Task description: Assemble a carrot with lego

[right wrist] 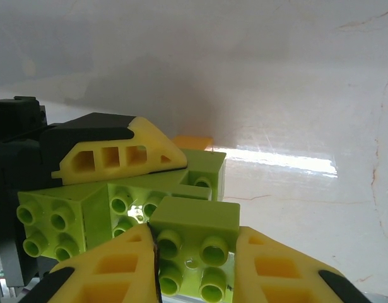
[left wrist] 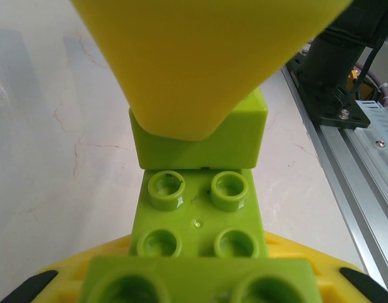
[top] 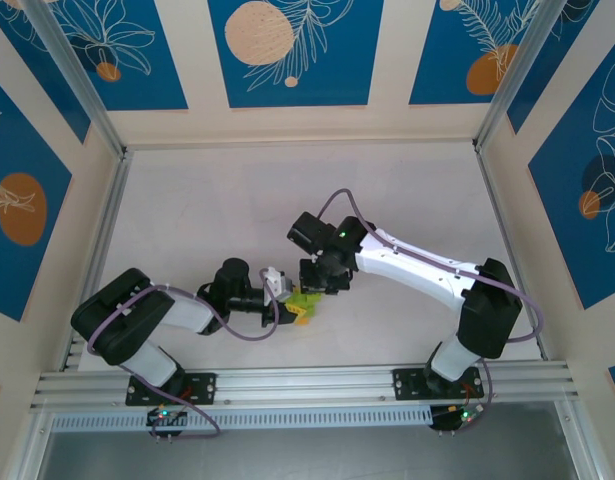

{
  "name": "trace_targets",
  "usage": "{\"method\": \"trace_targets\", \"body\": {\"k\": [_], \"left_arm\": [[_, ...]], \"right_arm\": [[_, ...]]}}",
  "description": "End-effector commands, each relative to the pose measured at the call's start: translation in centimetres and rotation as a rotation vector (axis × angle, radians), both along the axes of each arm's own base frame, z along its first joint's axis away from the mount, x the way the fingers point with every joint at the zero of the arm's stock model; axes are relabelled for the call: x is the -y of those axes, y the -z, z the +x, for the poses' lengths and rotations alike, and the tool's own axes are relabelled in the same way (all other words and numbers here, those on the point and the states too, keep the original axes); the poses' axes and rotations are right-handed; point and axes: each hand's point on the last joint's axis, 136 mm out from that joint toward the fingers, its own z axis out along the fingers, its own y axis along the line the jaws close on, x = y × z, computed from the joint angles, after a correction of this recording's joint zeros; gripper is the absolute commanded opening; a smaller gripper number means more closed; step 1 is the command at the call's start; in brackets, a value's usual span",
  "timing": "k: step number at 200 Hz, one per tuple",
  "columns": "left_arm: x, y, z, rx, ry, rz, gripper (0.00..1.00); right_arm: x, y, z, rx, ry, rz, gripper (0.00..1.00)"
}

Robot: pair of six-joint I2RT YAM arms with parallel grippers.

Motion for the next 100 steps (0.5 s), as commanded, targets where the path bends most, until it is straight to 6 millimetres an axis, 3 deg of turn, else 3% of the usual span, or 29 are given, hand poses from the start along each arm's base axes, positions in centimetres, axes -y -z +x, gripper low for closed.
{"method": "trace_targets", "body": {"k": [1, 45, 100], "left_arm": [[0.0, 0.9, 0.0, 0.003, -0.001, 0.032, 0.35], [0.0, 0.9, 0.0, 0.004, -0.003, 0.032, 0.35], [0.0, 1.0, 0.1, 0.002, -0.006, 0.037, 0.35]], "right_arm": [[3.2, 2.2, -2.3, -0.092, 0.001, -0.160, 0.26], [3.4, 2.5, -2.7, -0.109, 0.001, -0.166, 0.26], [3.7, 4.3, -3.3, -0.141, 0.007, -0.193, 0.26]]}}
